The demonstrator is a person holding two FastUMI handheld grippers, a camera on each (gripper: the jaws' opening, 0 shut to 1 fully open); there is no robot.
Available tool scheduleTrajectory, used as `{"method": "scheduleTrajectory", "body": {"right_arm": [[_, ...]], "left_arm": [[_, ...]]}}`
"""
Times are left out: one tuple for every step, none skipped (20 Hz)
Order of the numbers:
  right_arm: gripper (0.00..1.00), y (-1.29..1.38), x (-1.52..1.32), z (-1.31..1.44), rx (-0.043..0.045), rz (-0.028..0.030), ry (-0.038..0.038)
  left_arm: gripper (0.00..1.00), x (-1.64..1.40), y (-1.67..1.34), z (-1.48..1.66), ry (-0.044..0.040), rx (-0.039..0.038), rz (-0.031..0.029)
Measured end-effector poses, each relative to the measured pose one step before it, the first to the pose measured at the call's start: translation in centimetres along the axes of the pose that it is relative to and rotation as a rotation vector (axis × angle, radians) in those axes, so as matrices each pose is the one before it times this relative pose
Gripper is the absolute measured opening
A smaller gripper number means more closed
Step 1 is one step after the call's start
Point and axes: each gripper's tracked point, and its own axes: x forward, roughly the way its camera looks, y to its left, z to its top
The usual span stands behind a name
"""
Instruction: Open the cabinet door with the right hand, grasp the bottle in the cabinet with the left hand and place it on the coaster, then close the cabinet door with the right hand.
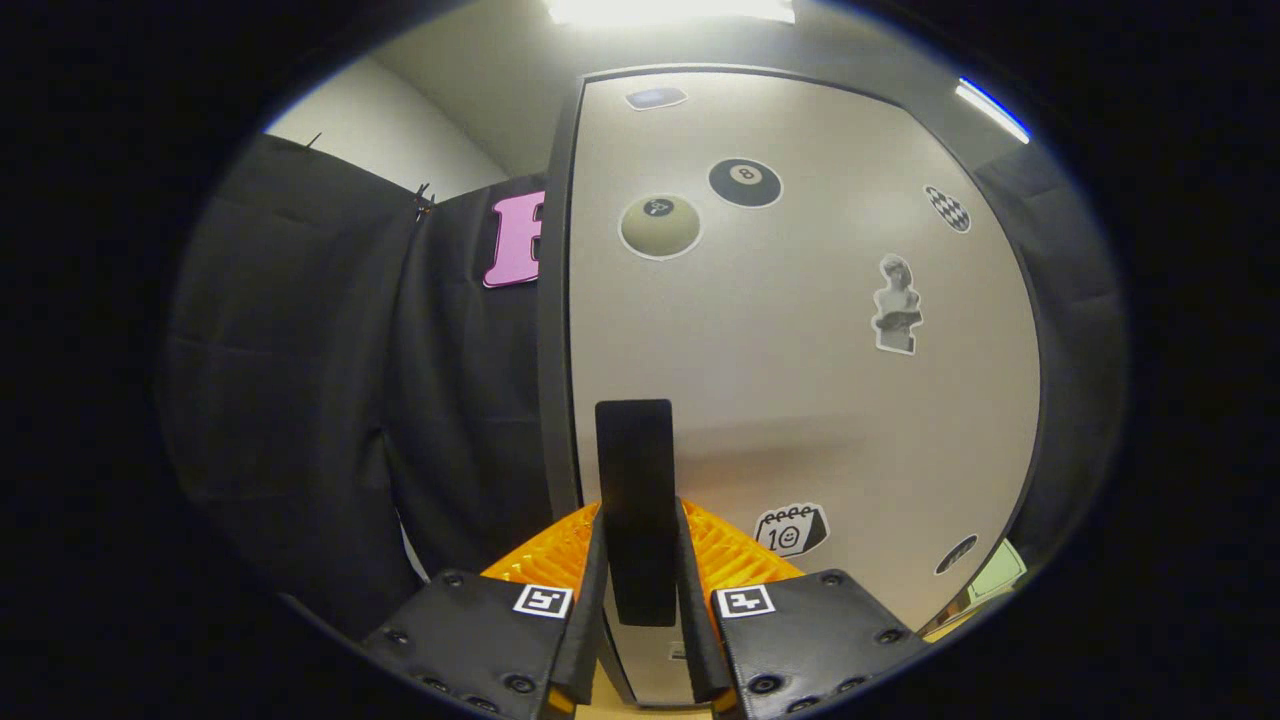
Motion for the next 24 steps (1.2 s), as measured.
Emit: {"method": "scheduleTrajectory", "body": {"right_arm": [[0.28, 0.019, -0.049, 0.123, -0.00943, -0.00026, -0.00037], [0.31, -0.041, 0.018, -0.188, -0.0118, -0.0016, 0.00912], [0.22, 0.063, -0.052, 0.17, -0.00587, -0.00071, 0.00013], [0.19, -0.028, 0.065, -0.251, -0.00831, 0.00706, 0.02212], [0.22, -0.107, -0.047, -0.098, 0.00878, 0.00476, 0.00687], [0.16, 0.251, -0.08, 0.088, 0.02044, 0.01199, 0.00757], [0.1, -0.127, -0.317, -0.015, 0.01234, 0.01184, 0.01351], [0.13, -0.043, 0.0, 0.035, 0.00012, 0.00898, 0.00291], [0.13, -0.049, -0.133, -0.058, -0.00311, 0.00925, 0.00593], [0.13, -0.007, -0.174, -0.064, 0.00266, 0.01076, 0.00875], [0.14, -0.03, -0.069, 0.013, 0.00524, 0.01225, 0.00221], [0.13, -0.073, -0.133, -0.026, 0.00418, 0.0131, 0.00851], [0.13, 0.013, -0.04, 0.032, 0.0024, 0.01345, 0.00247], [0.1, -0.036, -0.143, -0.041, -0.00117, 0.01486, 0.00869], [0.13, -0.068, -0.079, 0.071, 0.00144, 0.01366, 0.00522], [0.1, 0.019, -0.067, -0.078, 0.00071, 0.01322, 0.0052], [0.1, 0.006, -0.084, 0.018, 0.00308, 0.01297, 0.0041], [0.1, 0.005, -0.061, 0.007, 0.0048, 0.0131, 0.00379], [0.1, -0.07, -0.019, -0.024, -0.00005, 0.01461, 0.00384], [0.1, -0.1, -0.003, 0.032, -0.00277, 0.01643, 0.00593], [0.13, -0.005, 0.037, -0.008, -0.00149, 0.01854, 0.00826], [0.13, -0.085, -0.031, -0.02, -0.00007, 0.02162, 0.00947], [0.1, -0.018, -0.035, -0.038, 0.00179, 0.02334, 0.00785], [0.1, -0.06, -0.029, 0.062, 0.00284, 0.0235, 0.00409]], "left_arm": [[0.82, -0.118, -0.087, 0.184, -0.00253, -0.00104, -0.00499], [0.8, -0.076, -0.104, 0.075, -0.00491, -0.00167, -0.00476], [0.8, -0.075, -0.225, 0.154, -0.0034, -0.00093, -0.00659], [0.8, 0.034, -0.251, 0.071, -0.00294, 0.00072, -0.00463], [0.8, -0.024, -0.074, 0.237, -0.00381, 0.00115, -0.00429], [0.82, -0.031, -0.069, 0.018, -0.003, 0.00215, -0.00484], [0.82, 0.118, -0.172, 0.046, -0.00263, 0.00307, -0.00333], [0.82, 0.252, -0.049, 0.079, -0.00298, 0.00233, -0.00293], [0.82, 0.221, 0.023, 0.236, -0.00288, 0.00183, -0.0026], [0.82, 0.275, -0.188, 0.04, -0.00368, 0.00143, -0.00456], [0.82, 0.148, 0.047, 0.308, -0.00481, 0.00222, -0.00128], [0.82, 0.063, -0.031, 0.286, -0.00613, 0.00017, -0.00015], [0.82, -0.156, -0.014, 0.325, -0.00356, -0.00237, -0.00214], [0.82, -0.281, -0.126, -0.042, -0.00262, -0.00493, -0.0026], [0.82, -0.211, -0.239, 0.133, 0.00171, -0.00744, -0.00656], [0.82, -0.111, -0.3, -0.355, 0.00722, -0.00888, -0.01153], [0.82, -0.031, -0.622, -0.224, 0.00971, -0.00526, -0.01472], [0.82, 0.147, -1.052, -0.106, 0.00365, 0.00102, -0.01333], [0.82, 0.009, -1.037, 0.372, -0.003, 0.0068, -0.01276], [0.8, -0.026, -1.152, 0.409, -0.00652, 0.00889, -0.01259], [0.81, -0.012, -1.15, 0.367, -0.0075, 0.00838, -0.01429], [0.82, 0.056, -1.178, 0.267, -0.0072, 0.00677, -0.0123], [0.82, -0.257, -1.27, 0.444, -0.0075, 0.00374, -0.01002], [0.82, -0.3, -1.191, 0.235, -0.00097, 0.00044, -0.00768]]}}
